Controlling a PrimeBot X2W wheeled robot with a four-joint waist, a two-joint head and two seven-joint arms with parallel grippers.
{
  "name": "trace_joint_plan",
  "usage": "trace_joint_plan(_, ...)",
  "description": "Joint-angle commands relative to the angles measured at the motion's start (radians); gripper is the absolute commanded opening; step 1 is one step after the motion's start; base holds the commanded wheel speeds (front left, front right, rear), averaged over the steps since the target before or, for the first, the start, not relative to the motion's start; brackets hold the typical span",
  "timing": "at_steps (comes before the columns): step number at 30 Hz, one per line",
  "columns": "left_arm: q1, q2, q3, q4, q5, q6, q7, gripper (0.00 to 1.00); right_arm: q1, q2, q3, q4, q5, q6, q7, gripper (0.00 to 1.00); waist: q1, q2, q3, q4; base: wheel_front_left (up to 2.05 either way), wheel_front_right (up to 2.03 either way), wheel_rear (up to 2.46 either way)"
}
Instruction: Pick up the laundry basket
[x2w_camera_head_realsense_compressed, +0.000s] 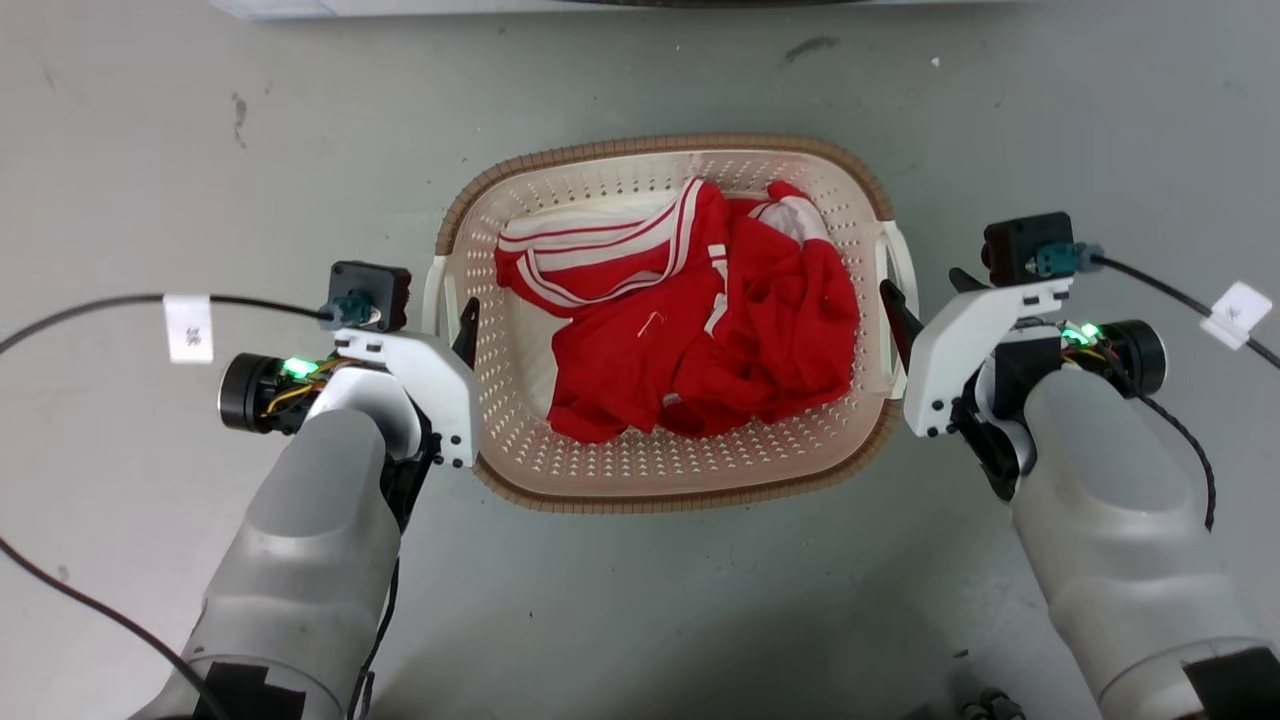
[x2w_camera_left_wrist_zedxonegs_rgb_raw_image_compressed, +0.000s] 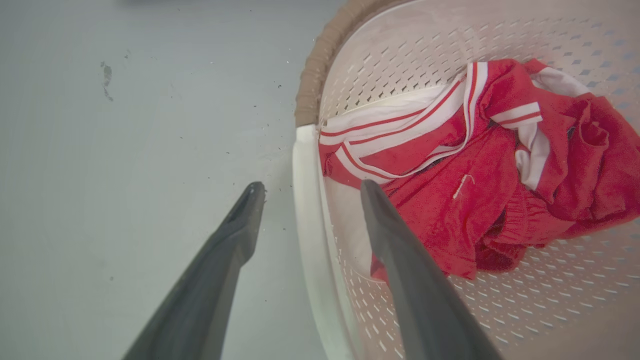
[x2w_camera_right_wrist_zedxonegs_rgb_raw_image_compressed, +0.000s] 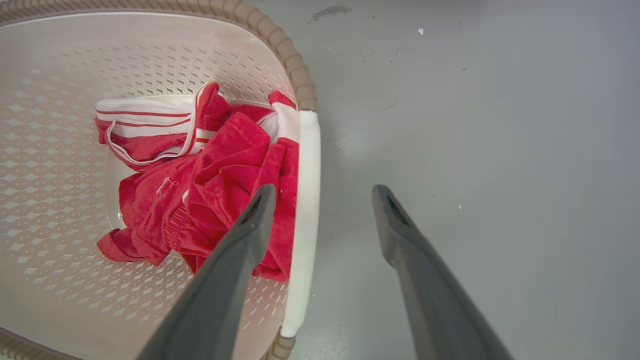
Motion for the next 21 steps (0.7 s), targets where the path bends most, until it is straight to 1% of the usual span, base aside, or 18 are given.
trace_joint_plan(1, -0.022, 0.0, -0.008, 0.025, -0.004, -0.004, 0.018, 1.0, -0.038, 0.0, 0.023, 0.03, 0.015, -0.001, 0.012, 1.0, -0.0002, 0.0, 0.017, 0.008, 0.0, 0.0, 0.0)
trace_joint_plan(7, -0.086, -0.011, -0.051, 0.085, -0.016, -0.006, 0.063, 1.0, -0.122, -0.001, 0.08, 0.13, 0.064, -0.001, 0.054, 1.0, -0.0002, 0.0, 0.053, 0.018, 0.0, 0.0, 0.0)
trace_joint_plan(11, -0.124, -0.017, -0.095, 0.1, -0.037, -0.006, 0.098, 1.0, -0.167, -0.001, 0.109, 0.189, 0.081, -0.001, 0.085, 1.0, -0.0002, 0.0, 0.077, 0.02, 0.0, 0.0, 0.0)
trace_joint_plan(15, -0.141, -0.019, -0.126, 0.108, -0.064, -0.007, 0.131, 1.0, -0.189, -0.001, 0.123, 0.218, 0.1, -0.001, 0.097, 1.0, -0.0002, 0.0, 0.092, 0.024, 0.0, 0.0, 0.0)
trace_joint_plan(21, -0.164, -0.006, -0.189, 0.105, -0.119, -0.007, 0.178, 1.0, -0.218, -0.001, 0.148, 0.252, 0.111, -0.001, 0.097, 1.0, -0.0002, 0.0, 0.109, 0.023, 0.0, 0.0, 0.0)
